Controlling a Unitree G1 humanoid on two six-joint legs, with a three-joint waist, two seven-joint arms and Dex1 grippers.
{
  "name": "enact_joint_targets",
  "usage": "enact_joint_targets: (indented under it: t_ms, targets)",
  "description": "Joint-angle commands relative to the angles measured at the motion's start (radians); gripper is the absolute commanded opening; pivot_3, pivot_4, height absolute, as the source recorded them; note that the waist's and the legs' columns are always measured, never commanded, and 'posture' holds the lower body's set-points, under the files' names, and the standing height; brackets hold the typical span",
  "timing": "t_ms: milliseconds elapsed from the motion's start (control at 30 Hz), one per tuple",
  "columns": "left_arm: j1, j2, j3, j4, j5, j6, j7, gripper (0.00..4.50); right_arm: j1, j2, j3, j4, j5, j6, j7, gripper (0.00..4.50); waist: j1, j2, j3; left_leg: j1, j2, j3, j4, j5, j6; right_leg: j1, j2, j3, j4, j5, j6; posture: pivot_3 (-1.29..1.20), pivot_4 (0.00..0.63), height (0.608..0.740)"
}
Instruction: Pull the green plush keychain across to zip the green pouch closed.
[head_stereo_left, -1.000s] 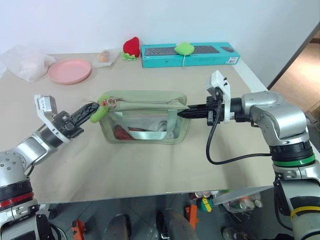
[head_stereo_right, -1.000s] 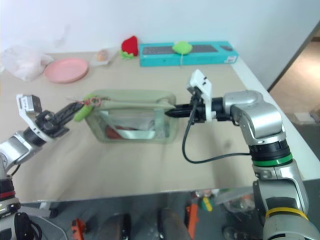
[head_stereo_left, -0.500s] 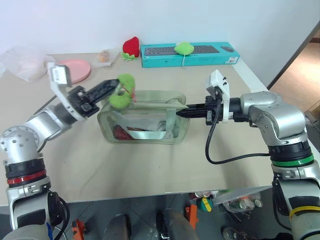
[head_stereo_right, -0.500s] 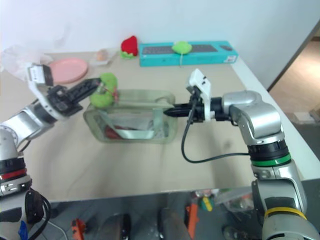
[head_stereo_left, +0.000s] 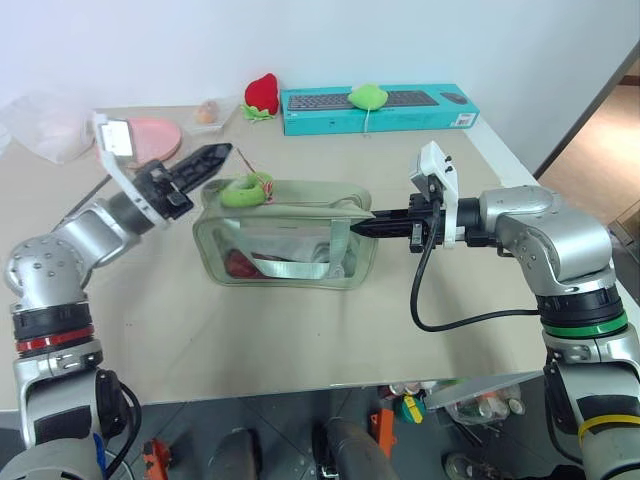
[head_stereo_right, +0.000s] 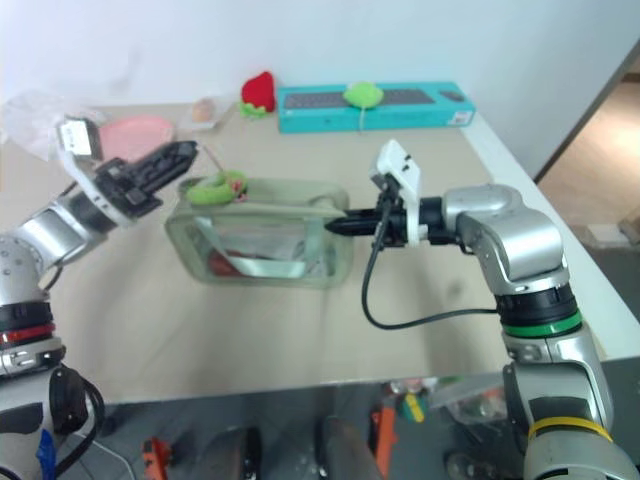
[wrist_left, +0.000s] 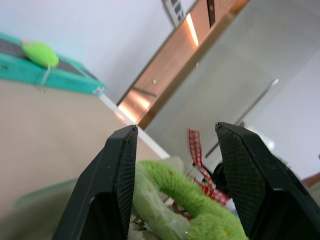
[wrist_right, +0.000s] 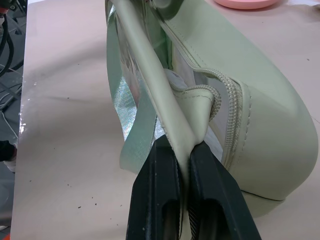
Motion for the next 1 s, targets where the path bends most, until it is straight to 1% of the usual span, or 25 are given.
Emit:
enact_joint_targets:
  t_ms: [33,200,267,300,400,467,600,733,867,1000]
  targets:
    - [0.01,0.076,0.071,-0.036,-0.041,0.013,-0.05,2.63,-0.012,0.0,-0.032,-0.042,0.028,-0.002,-0.001,0.0,0.0,0.0,0.0,0.0,0.0,0.0,0.0,0.0,0.0,0.0,0.0,0.0,0.0,0.0,0.0,0.0,0.15,0.74]
    - [0.175,0.212,0.067,-0.114,0.035,0.001,-0.208,2.63,-0.012,0.007,-0.029,-0.04,0.029,-0.002,-0.001,0.0,-0.002,0.0,0.0,0.001,0.0,0.001,0.0,0.0,0.0,0.0,0.0,0.001,0.0,0.0,0.0,0.0,0.15,0.74]
    - [0.305,0.278,0.003,-0.154,0.153,-0.061,-0.302,2.63,-0.011,0.009,-0.029,-0.04,0.031,-0.001,0.001,0.0,-0.002,0.0,0.0,0.001,0.0,0.001,-0.001,0.0,0.0,0.0,0.0,0.0,0.0,0.0,0.0,0.0,0.15,0.74]
    - [0.346,0.3,-0.021,-0.16,0.183,-0.069,-0.338,2.63,-0.011,0.009,-0.03,-0.04,0.031,-0.001,0.002,0.0,-0.002,0.0,0.0,0.001,0.001,0.001,-0.001,0.0,-0.001,0.0,0.0,0.0,0.0,-0.001,-0.001,0.0,0.15,0.74]
    - [0.421,0.332,-0.098,-0.171,0.278,-0.128,-0.416,2.63,-0.012,0.013,-0.033,-0.038,0.035,0.002,0.003,0.0,0.001,0.0,0.0,0.001,0.001,0.0,-0.001,0.0,-0.001,0.0,-0.001,-0.001,0.0,-0.001,-0.001,0.0,0.15,0.74]
    - [0.428,0.326,-0.135,-0.17,0.333,-0.17,-0.437,2.63,-0.013,0.015,-0.036,-0.04,0.039,0.006,0.005,0.0,0.003,0.0,0.0,0.001,0.001,0.0,0.0,0.0,-0.001,0.0,-0.001,-0.002,0.0,0.0,-0.002,0.0,0.15,0.74]
    - [0.372,0.289,-0.146,-0.136,0.354,-0.2,-0.445,2.63,-0.016,0.015,-0.04,-0.042,0.043,0.012,0.007,0.0,0.002,0.0,0.0,0.001,0.001,0.001,0.0,0.0,0.0,0.0,0.0,-0.001,0.0,0.0,-0.002,0.0,0.15,0.74]
    - [0.31,0.269,-0.179,-0.082,0.408,-0.233,-0.446,2.63,-0.014,0.008,-0.045,-0.054,0.052,0.019,0.004,0.0,0.002,0.0,0.0,0.0,0.001,0.001,-0.001,-0.001,0.0,-0.001,0.001,-0.001,0.0,-0.001,-0.002,0.0,0.15,0.74]
    - [0.312,0.3,-0.15,-0.075,0.404,-0.22,-0.498,2.63,-0.007,0.002,-0.051,-0.064,0.058,0.027,-0.003,0.0,0.0,0.0,0.0,0.0,0.001,0.001,-0.001,-0.001,0.001,-0.001,0.001,0.0,0.0,-0.001,-0.002,0.0,0.15,0.74]
    - [0.315,0.321,-0.146,-0.039,0.438,-0.239,-0.516,2.63,-0.003,-0.001,-0.055,-0.071,0.063,0.033,-0.007,0.0,0.001,0.0,0.0,0.0,0.001,0.001,-0.001,-0.001,0.001,-0.001,0.0,0.0,0.0,-0.001,-0.002,0.0,0.15,0.74]
